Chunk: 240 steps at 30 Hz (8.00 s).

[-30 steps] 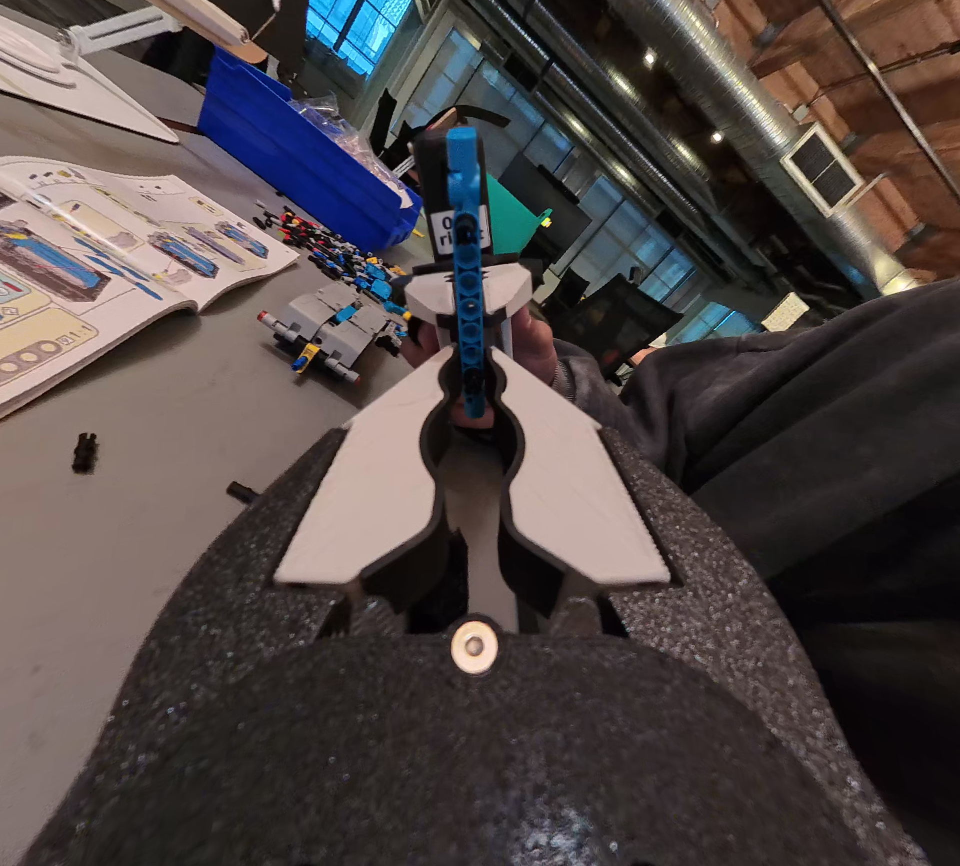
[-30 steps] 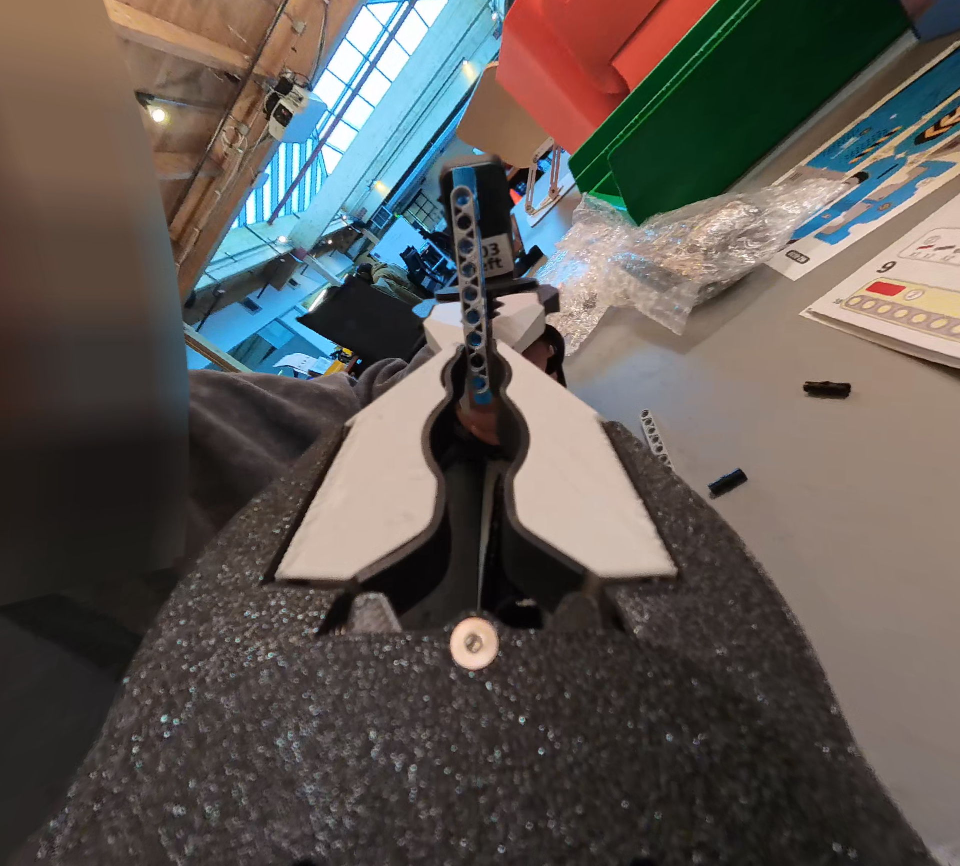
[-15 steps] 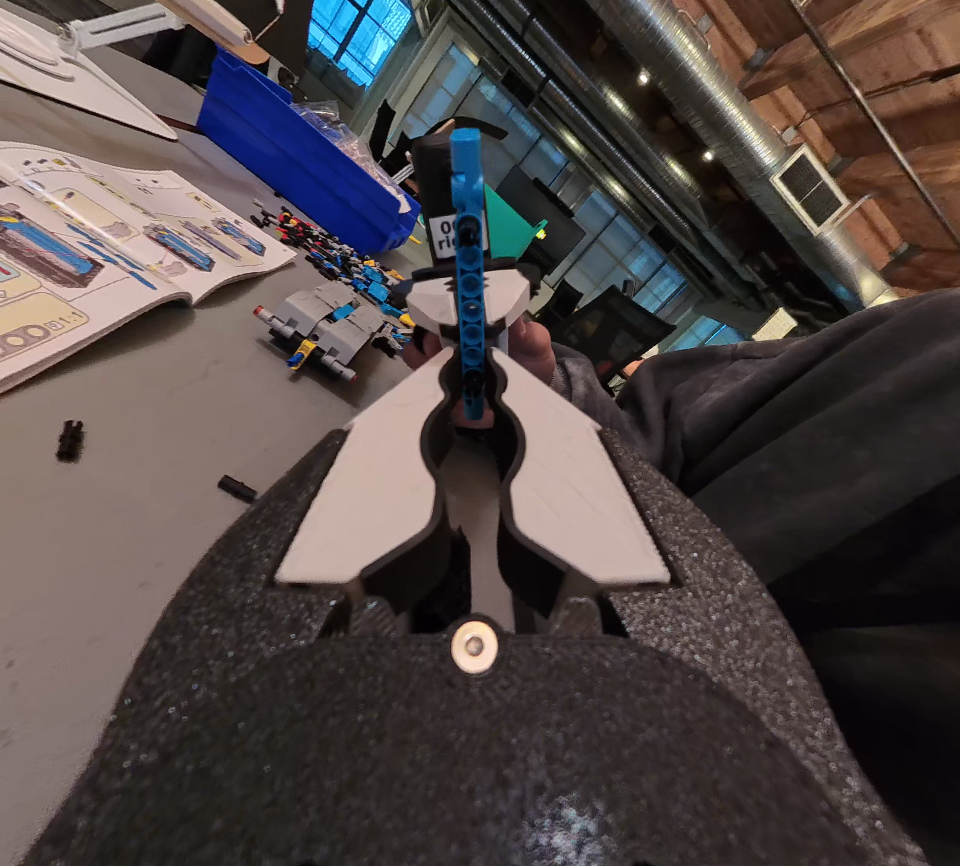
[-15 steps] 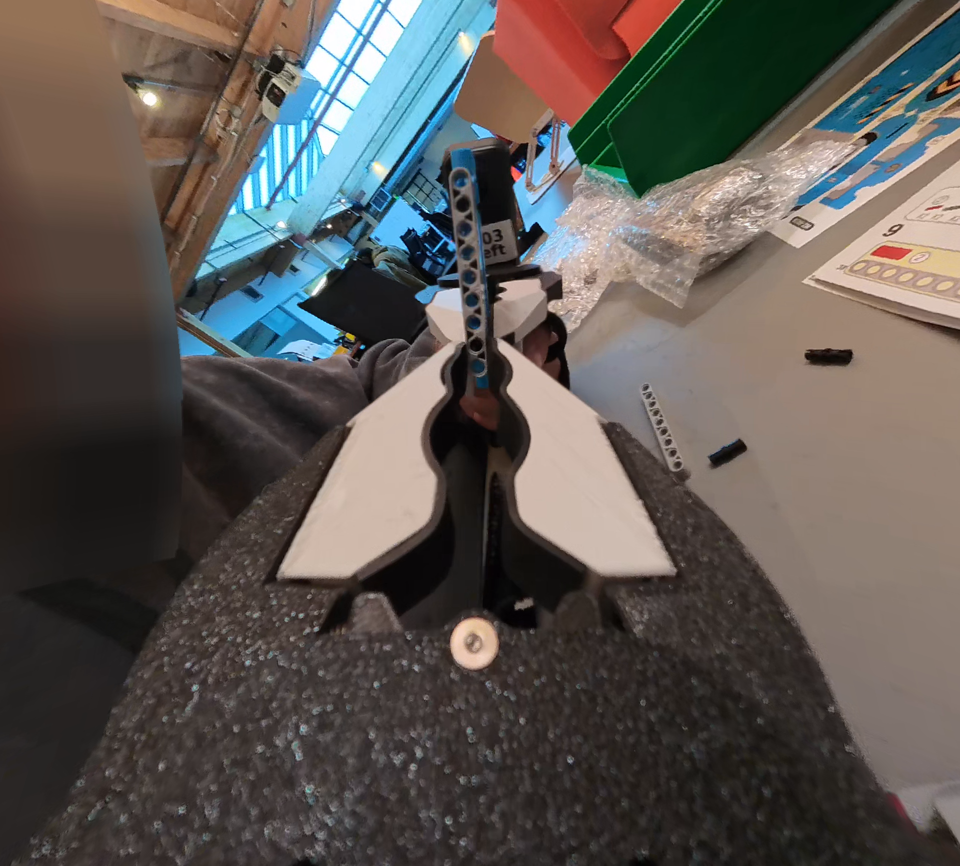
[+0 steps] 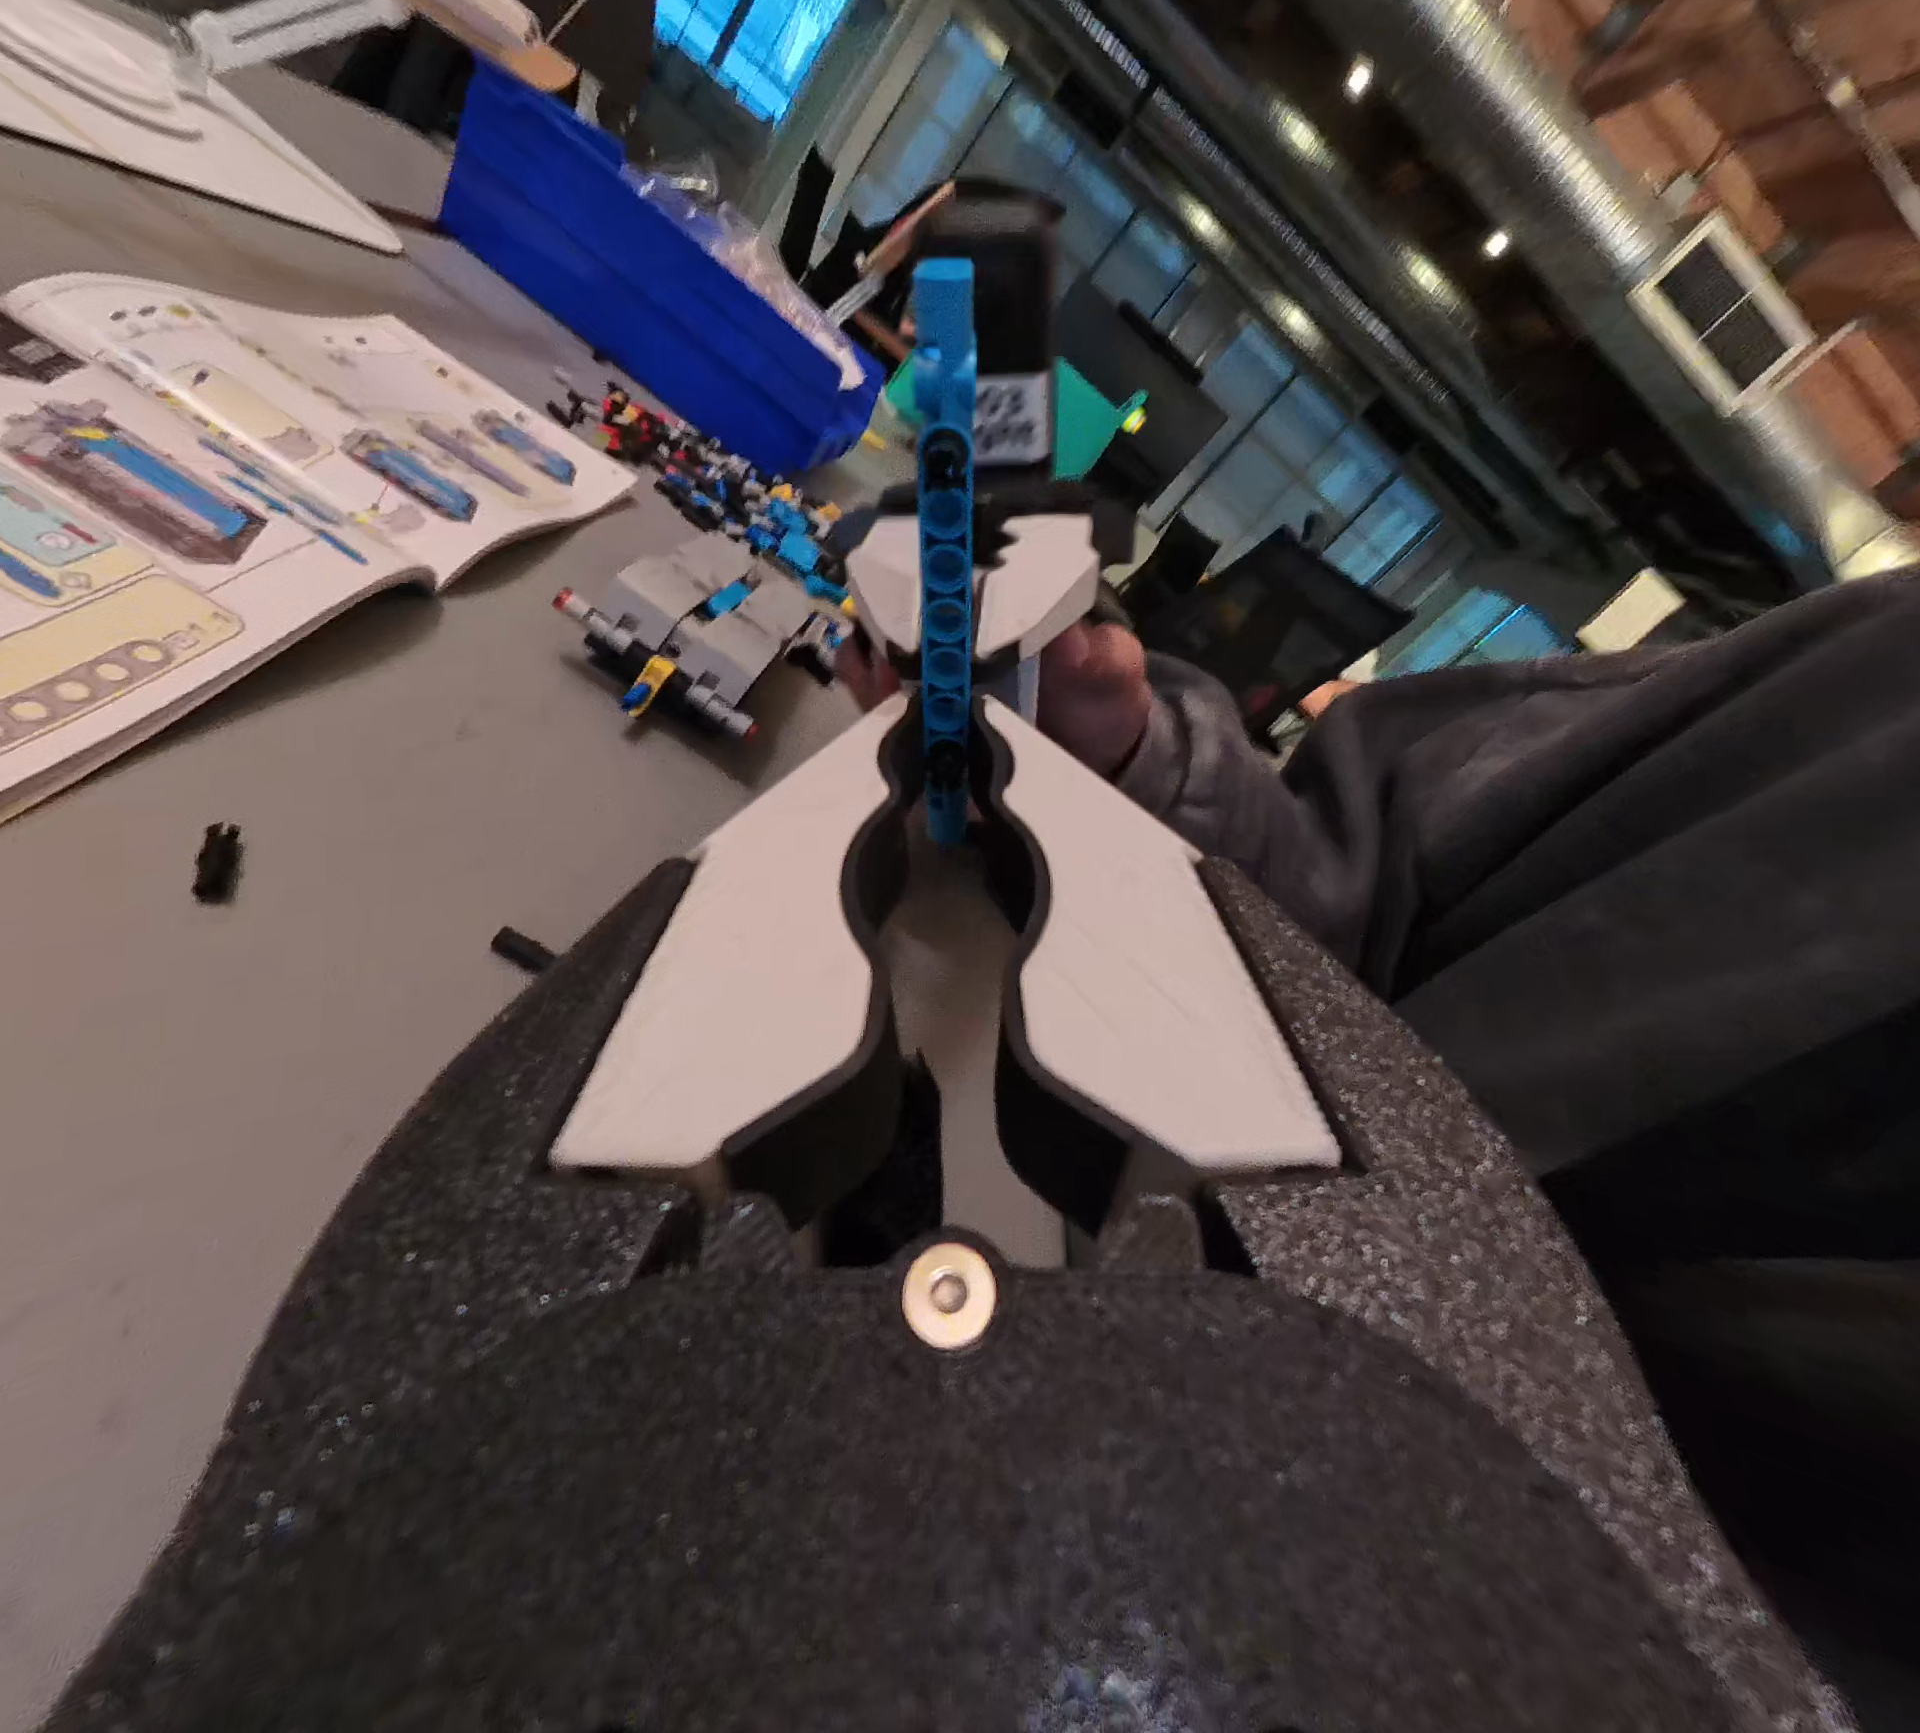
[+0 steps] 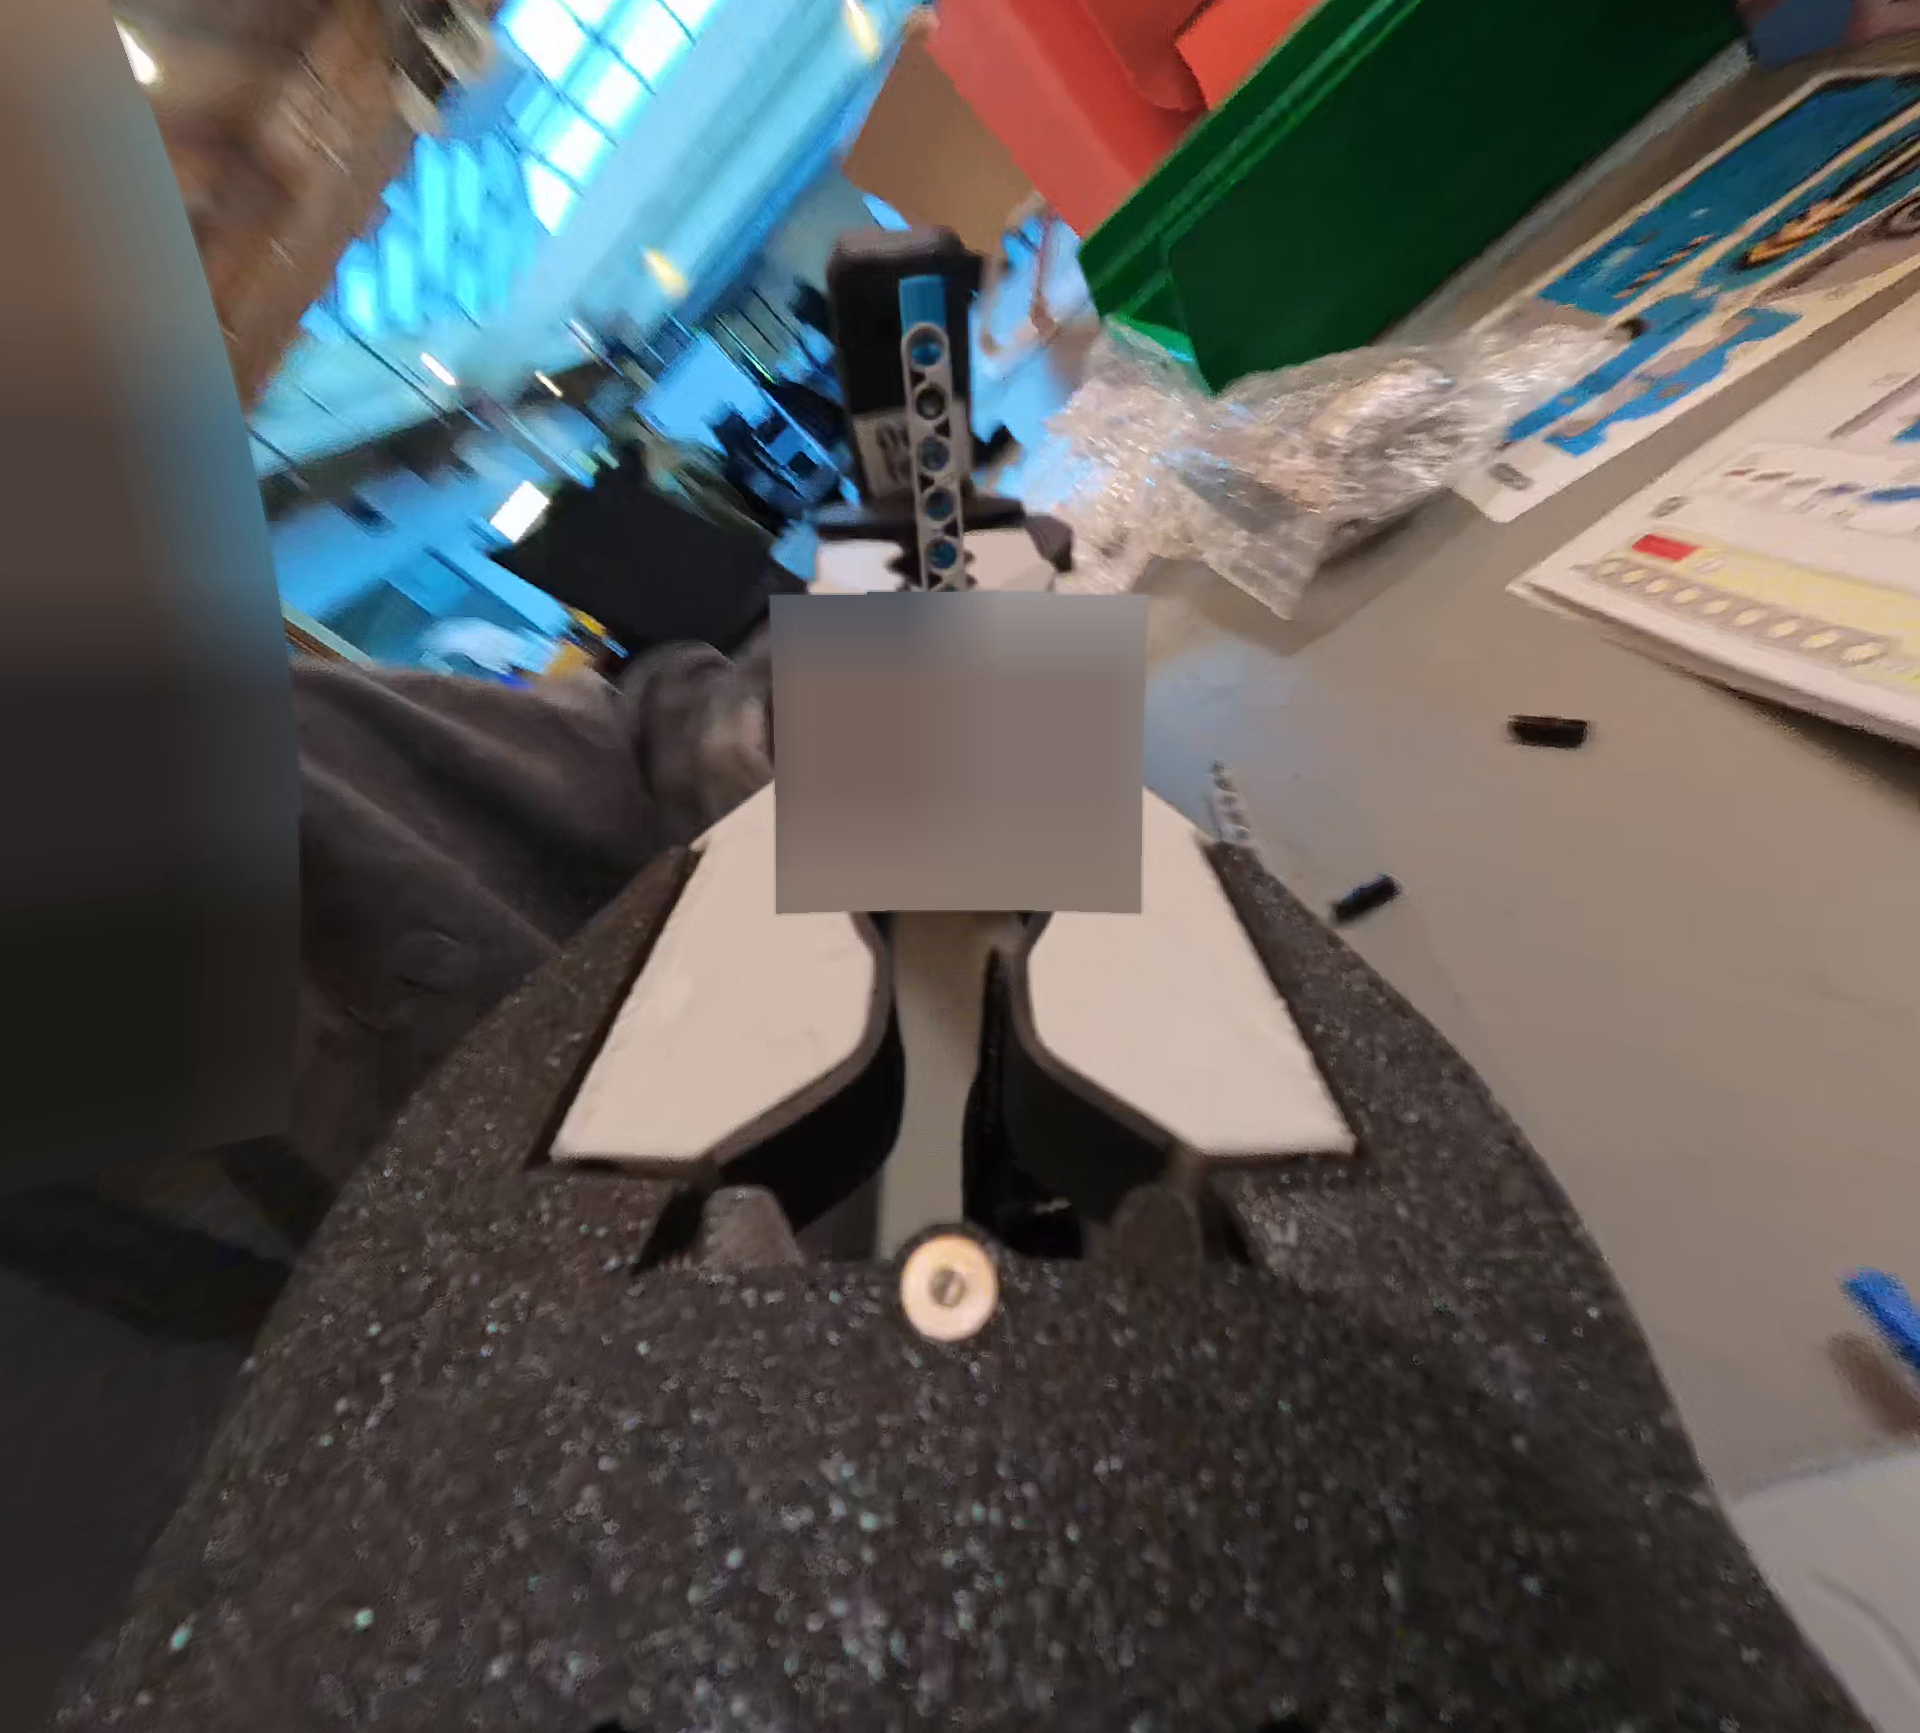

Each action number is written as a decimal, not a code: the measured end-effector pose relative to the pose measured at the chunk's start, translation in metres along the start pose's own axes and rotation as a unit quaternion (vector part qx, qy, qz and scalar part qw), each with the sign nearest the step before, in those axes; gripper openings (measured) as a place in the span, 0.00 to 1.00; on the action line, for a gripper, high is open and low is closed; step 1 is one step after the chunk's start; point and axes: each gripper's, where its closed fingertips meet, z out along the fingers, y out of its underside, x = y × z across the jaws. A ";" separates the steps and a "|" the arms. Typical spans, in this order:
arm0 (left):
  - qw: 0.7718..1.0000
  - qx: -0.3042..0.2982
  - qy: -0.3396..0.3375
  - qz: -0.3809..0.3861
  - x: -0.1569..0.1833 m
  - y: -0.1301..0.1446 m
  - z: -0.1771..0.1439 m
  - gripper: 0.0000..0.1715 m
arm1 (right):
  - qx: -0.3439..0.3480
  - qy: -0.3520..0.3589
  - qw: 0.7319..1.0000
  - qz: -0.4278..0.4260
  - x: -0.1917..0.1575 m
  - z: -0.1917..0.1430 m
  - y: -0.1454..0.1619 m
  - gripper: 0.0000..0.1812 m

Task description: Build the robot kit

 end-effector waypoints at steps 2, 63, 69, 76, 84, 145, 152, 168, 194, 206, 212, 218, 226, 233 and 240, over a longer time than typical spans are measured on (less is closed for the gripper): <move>1.000 -0.022 -0.003 0.002 -0.002 0.007 0.000 0.03 | -0.041 0.033 0.997 -0.054 0.004 0.000 0.007 0.04; 0.998 0.030 0.035 0.038 0.021 -0.010 -0.004 0.03 | 0.023 -0.055 0.998 0.005 -0.021 0.001 -0.009 0.03; 0.998 0.028 0.032 0.040 0.020 -0.009 -0.003 0.03 | 0.030 -0.058 0.998 0.012 -0.020 0.001 -0.010 0.03; 0.999 0.027 0.026 0.033 0.017 -0.008 -0.002 0.03 | 0.033 -0.056 0.998 0.012 -0.018 0.001 -0.011 0.03; 0.999 0.034 0.034 -0.020 0.011 -0.007 -0.002 0.03 | 0.028 -0.028 0.999 -0.009 -0.012 0.002 -0.008 0.03; 0.996 0.074 0.038 -0.015 0.010 -0.024 -0.013 0.03 | 0.024 -0.040 0.998 0.033 -0.009 0.006 -0.001 0.10; 0.995 0.085 0.047 -0.039 0.008 -0.030 -0.019 0.03 | -0.026 -0.040 0.999 0.012 -0.013 0.005 0.014 0.03; 0.999 0.009 0.040 0.025 0.019 -0.004 0.000 0.04 | 0.022 -0.081 0.995 0.046 -0.020 0.001 -0.001 0.03; 0.998 0.049 0.035 0.007 0.015 -0.004 0.000 0.03 | 0.004 -0.037 0.999 -0.005 -0.015 -0.002 0.001 0.04; 0.999 0.041 0.026 0.019 0.016 -0.006 0.000 0.03 | 0.006 -0.046 0.999 0.009 -0.016 0.004 0.000 0.03; 0.999 -0.007 0.029 0.013 0.015 0.010 0.007 0.03 | 0.040 -0.041 0.998 -0.010 -0.017 0.001 -0.017 0.04; 1.000 0.016 0.009 0.021 0.009 -0.004 0.001 0.13 | 0.014 -0.028 0.999 -0.012 -0.014 -0.001 -0.007 0.03; 0.999 0.019 0.039 0.021 0.017 -0.005 -0.002 0.03 | 0.036 -0.038 0.999 -0.008 -0.017 -0.005 -0.015 0.04; 0.999 0.008 0.048 0.021 0.020 0.002 0.001 0.03 | 0.020 -0.044 0.999 -0.011 -0.021 -0.004 -0.008 0.03; 0.998 -0.041 0.035 0.027 0.018 0.023 0.012 0.02 | 0.000 -0.032 0.999 -0.016 -0.019 0.007 0.000 0.03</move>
